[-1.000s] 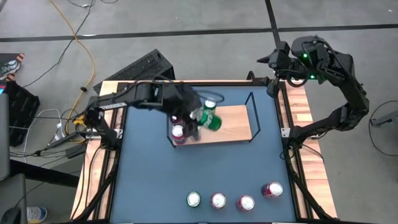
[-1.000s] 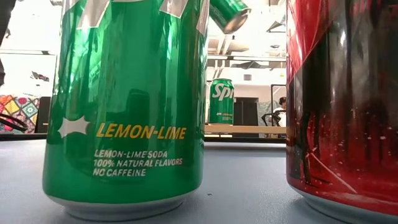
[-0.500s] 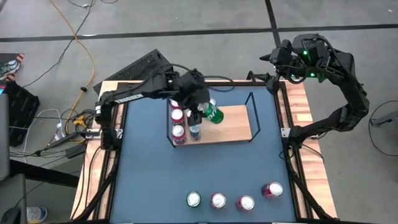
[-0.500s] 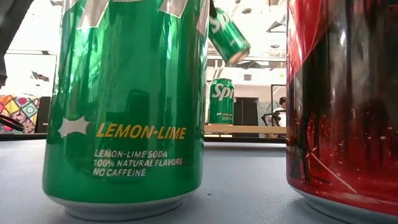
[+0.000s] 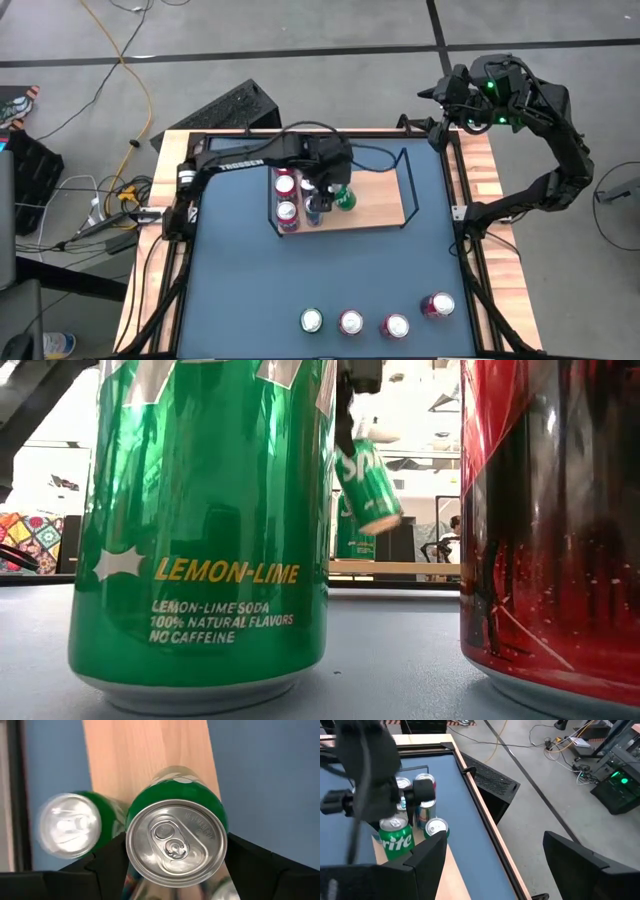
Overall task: Place canned beverage on shelf
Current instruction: Put the green soda can on the shelf aligned with other green soda can, then put the green soda can on the shelf aligned with other green soda cans
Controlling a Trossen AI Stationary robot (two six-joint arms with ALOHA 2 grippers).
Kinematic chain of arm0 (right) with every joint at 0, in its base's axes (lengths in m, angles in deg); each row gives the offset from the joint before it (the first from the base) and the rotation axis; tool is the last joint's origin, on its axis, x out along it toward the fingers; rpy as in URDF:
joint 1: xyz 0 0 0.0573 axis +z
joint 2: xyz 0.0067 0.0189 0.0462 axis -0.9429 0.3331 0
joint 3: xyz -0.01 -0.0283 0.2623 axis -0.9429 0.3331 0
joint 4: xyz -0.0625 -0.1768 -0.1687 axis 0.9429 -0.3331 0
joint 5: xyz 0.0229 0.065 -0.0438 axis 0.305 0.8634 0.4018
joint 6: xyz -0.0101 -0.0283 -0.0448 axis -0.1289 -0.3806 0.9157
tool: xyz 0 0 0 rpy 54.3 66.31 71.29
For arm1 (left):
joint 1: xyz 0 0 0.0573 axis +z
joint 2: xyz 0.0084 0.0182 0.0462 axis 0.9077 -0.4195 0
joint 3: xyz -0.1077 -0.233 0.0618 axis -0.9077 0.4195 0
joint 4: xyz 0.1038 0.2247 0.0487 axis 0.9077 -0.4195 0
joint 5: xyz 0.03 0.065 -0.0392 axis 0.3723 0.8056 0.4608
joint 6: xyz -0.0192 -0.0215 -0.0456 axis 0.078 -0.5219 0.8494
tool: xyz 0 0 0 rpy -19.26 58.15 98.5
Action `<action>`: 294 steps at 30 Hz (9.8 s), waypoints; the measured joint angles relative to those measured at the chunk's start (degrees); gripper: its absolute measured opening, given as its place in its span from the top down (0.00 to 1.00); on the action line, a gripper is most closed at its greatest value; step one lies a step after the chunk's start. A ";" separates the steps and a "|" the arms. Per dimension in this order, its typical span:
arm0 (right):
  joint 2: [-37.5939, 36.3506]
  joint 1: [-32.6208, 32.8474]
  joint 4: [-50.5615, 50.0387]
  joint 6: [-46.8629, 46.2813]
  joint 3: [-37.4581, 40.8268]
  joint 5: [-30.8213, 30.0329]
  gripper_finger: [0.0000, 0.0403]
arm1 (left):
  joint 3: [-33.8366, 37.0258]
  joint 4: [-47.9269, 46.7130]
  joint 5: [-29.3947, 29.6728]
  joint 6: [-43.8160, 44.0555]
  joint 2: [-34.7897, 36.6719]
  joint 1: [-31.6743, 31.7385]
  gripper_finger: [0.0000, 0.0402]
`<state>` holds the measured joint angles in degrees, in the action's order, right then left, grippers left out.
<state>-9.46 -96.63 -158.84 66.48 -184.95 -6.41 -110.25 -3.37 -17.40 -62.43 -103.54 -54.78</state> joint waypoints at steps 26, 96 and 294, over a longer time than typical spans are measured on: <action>0.37 0.00 0.00 1.14 0.00 0.02 0.21 | 0.02 -2.88 2.72 -6.66 -2.17 -0.65 0.31; 0.39 17.78 35.39 0.44 39.90 8.34 0.21 | -11.98 -1.97 28.13 10.57 20.36 -13.35 0.23; -16.70 17.70 24.09 -3.50 34.39 -22.72 0.25 | 20.80 29.20 4.53 7.46 11.77 -14.95 0.41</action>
<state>-26.15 -78.92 -134.75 62.98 -150.56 -29.13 -89.45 25.83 -12.87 -54.96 -91.77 -69.73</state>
